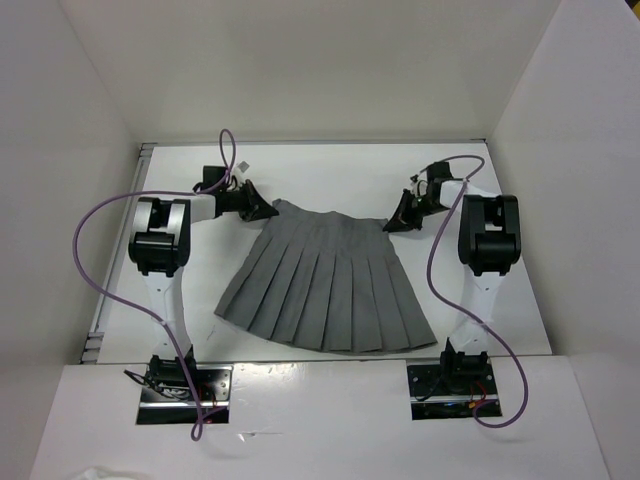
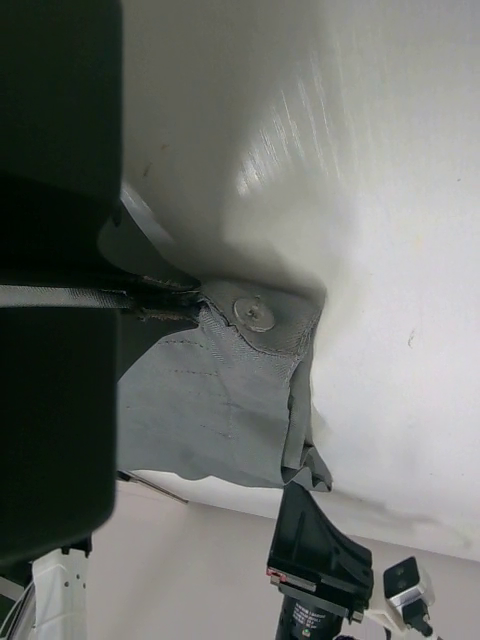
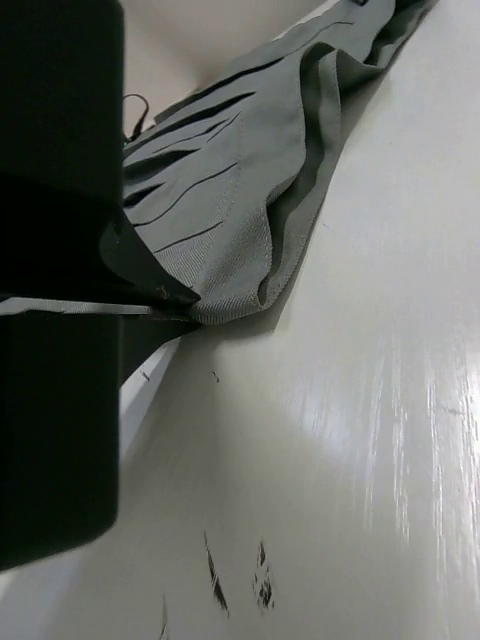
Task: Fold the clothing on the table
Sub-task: Fold the skirt
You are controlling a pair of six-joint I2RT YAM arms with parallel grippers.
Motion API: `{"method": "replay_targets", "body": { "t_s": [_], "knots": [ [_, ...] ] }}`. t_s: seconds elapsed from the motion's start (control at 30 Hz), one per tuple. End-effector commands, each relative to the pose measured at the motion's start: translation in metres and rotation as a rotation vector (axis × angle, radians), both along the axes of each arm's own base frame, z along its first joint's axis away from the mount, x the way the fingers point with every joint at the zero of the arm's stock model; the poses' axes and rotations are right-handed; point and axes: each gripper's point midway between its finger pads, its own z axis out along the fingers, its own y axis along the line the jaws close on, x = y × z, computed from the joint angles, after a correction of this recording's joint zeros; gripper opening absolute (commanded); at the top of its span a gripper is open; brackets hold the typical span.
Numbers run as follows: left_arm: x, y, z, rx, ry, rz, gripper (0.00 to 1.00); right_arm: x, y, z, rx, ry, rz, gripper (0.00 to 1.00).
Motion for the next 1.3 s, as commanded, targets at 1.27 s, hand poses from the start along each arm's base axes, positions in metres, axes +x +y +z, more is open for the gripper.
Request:
{"method": "replay_targets", "body": {
  "t_s": [1.27],
  "knots": [
    [-0.161, -0.023, 0.052, 0.043, 0.054, -0.169, 0.00, -0.142, 0.042, 0.156, -0.097, -0.115, 0.041, 0.00]
  ]
}}
